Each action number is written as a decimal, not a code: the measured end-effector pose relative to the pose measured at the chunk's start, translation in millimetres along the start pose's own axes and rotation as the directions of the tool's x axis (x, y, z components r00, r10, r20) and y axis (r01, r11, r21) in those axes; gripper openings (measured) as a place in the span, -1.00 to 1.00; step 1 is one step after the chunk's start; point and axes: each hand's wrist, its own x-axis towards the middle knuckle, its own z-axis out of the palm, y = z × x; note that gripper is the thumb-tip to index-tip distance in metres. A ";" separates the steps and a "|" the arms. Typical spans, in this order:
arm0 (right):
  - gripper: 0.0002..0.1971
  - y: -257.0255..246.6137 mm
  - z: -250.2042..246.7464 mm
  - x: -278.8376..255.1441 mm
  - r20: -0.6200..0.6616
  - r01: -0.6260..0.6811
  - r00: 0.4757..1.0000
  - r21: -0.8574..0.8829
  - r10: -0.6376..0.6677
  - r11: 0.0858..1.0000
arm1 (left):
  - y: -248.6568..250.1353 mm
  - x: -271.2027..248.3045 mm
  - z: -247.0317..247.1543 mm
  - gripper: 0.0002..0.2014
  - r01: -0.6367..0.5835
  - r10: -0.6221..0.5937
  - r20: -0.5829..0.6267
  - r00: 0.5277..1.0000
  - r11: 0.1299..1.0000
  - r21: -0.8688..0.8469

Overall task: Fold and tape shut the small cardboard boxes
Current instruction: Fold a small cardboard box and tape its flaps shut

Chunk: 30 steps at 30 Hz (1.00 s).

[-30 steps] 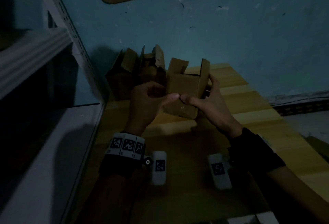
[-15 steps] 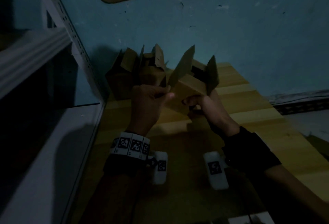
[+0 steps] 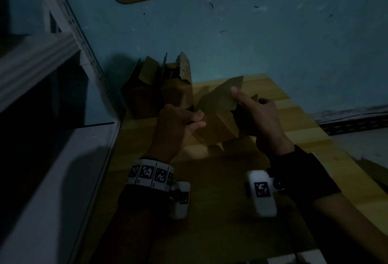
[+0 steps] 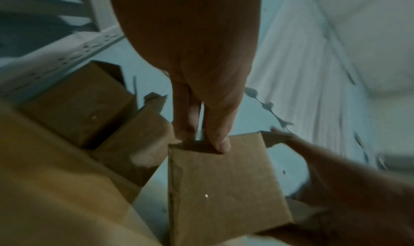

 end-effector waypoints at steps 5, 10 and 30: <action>-0.13 -6.0 -8.4 -3.8 0.142 -0.121 0.980 -0.110 0.136 0.987 | 6.2 3.8 0.8 -0.79 -0.079 0.078 0.097 0.992 0.997 0.008; -0.29 -3.9 -16.6 -1.2 0.167 -0.137 0.973 -0.129 0.158 0.982 | 9.4 4.4 0.0 -0.89 -0.088 0.086 0.097 0.992 0.996 0.021; -0.25 5.2 -11.4 0.3 0.262 -0.136 0.955 -0.026 0.138 0.990 | 9.9 1.4 3.5 -0.78 -0.060 0.060 0.003 0.998 0.998 -0.009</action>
